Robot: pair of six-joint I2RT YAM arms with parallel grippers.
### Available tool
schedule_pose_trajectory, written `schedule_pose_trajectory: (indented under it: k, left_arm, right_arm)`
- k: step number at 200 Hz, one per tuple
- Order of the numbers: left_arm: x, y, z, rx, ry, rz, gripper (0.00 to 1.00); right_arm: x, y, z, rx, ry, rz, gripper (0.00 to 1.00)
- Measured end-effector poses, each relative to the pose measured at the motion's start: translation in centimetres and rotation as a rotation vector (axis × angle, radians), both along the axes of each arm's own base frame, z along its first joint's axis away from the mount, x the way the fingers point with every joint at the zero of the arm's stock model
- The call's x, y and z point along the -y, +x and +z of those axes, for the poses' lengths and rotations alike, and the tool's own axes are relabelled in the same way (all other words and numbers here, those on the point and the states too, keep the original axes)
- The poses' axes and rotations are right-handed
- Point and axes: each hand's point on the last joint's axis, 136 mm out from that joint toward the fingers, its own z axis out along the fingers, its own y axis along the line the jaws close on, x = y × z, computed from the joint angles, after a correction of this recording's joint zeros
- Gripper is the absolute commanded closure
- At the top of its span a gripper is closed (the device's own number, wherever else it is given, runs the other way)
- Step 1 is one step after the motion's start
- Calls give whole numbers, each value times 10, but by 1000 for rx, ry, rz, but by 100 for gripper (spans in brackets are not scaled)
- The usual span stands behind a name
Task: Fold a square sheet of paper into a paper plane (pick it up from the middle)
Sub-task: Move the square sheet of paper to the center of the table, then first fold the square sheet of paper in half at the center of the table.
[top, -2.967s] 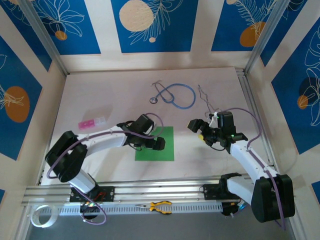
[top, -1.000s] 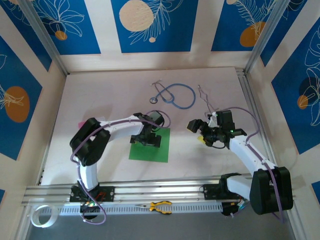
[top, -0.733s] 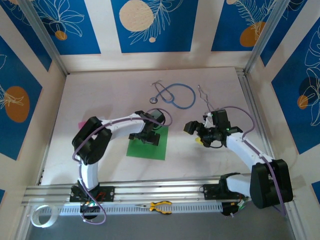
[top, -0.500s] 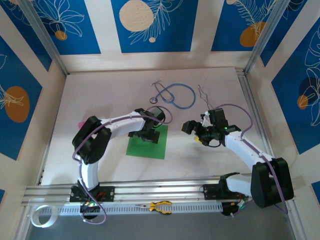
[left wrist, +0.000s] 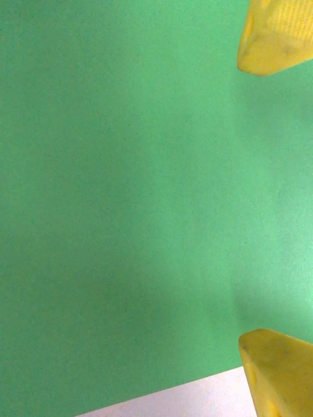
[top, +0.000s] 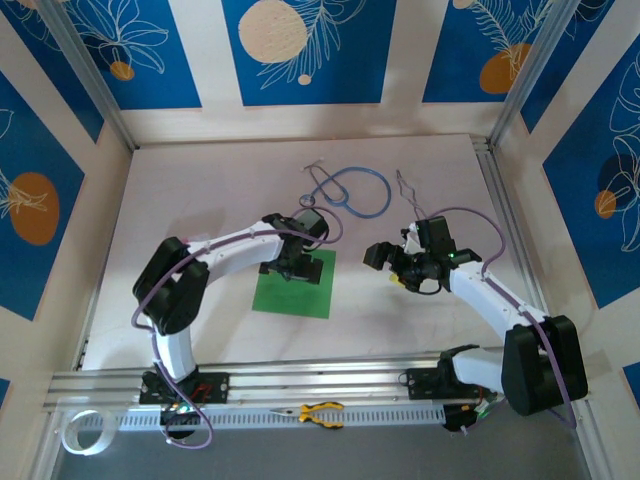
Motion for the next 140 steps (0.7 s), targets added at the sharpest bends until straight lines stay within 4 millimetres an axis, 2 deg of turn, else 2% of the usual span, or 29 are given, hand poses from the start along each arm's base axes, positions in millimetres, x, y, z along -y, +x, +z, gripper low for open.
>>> schedule_pose_trajectory:
  k: [55, 140]
  left_arm:
    - [-2, -6, -18, -66, 48, -33, 0]
    - [7, -2, -22, -88, 41, -31, 0]
  right_arm:
    - [-2, -7, -2, -24, 2, 32, 1]
    - [-6, -10, -1, -28, 24, 58, 1]
